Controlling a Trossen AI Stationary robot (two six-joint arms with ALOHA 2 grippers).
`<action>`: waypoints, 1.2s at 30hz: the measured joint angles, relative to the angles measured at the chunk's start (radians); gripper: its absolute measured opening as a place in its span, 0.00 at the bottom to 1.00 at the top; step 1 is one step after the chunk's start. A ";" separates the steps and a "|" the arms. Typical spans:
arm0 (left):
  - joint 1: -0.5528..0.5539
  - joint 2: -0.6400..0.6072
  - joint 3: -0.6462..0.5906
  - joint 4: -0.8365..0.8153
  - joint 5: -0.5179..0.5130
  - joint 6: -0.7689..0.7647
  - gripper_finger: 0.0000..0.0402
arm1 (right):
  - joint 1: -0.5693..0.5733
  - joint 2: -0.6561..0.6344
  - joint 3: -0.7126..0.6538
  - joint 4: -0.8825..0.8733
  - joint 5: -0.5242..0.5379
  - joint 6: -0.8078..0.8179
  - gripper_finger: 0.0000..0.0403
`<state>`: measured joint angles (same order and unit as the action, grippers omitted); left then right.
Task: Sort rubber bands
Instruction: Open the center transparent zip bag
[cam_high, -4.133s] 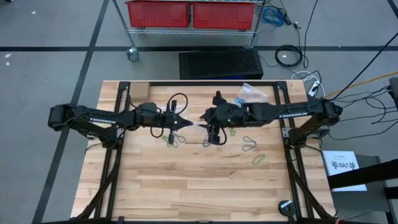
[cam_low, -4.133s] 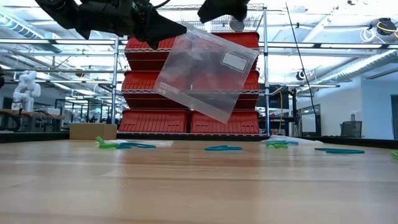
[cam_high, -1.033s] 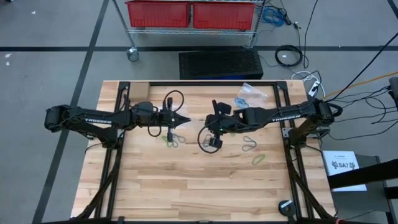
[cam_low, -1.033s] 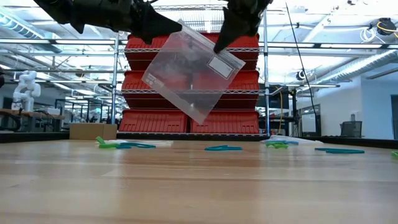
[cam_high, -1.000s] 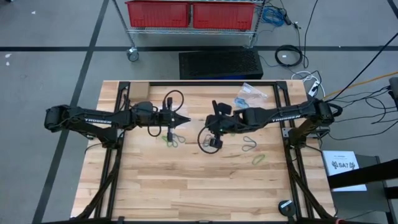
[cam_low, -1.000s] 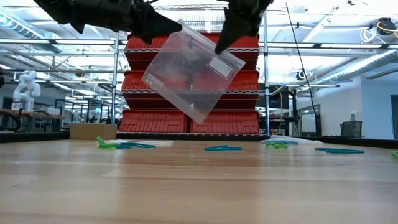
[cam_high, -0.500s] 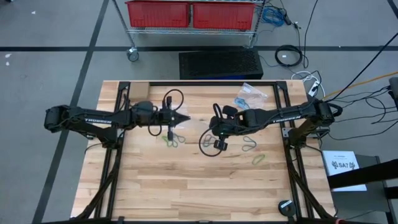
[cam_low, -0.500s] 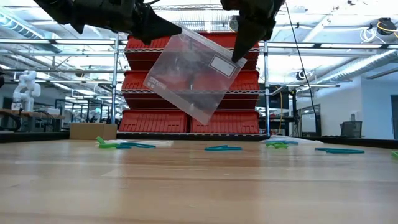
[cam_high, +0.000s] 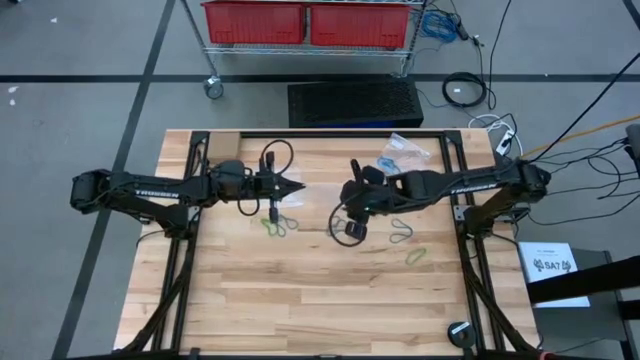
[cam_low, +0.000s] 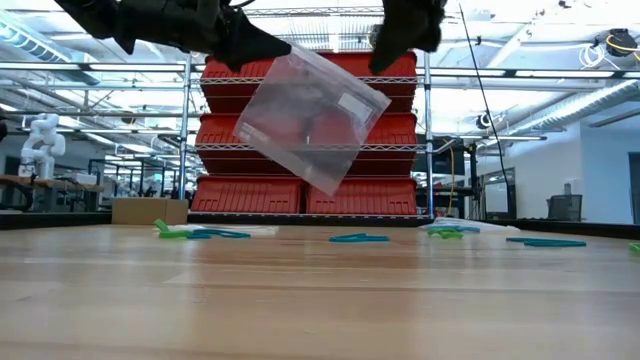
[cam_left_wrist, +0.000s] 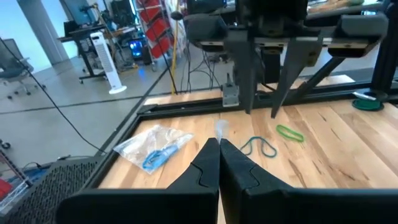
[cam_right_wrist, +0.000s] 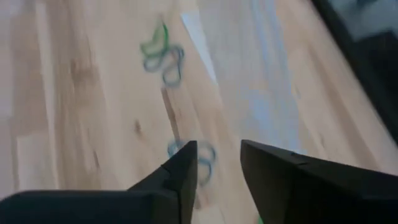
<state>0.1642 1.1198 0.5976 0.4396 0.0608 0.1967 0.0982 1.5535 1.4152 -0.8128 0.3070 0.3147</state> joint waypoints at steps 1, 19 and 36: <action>0.000 0.000 0.000 0.002 0.000 0.000 0.00 | 0.000 -0.004 0.000 0.026 0.002 -0.015 0.29; -0.001 0.001 0.000 -0.003 0.014 -0.006 0.00 | -0.066 0.008 0.000 0.210 0.067 -0.302 0.00; -0.001 0.002 0.000 -0.003 0.015 -0.006 0.00 | -0.098 0.055 0.001 0.320 0.024 -0.339 0.00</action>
<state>0.1634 1.1221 0.5976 0.4369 0.0757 0.1905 0.0003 1.6089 1.4162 -0.4926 0.3306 -0.0238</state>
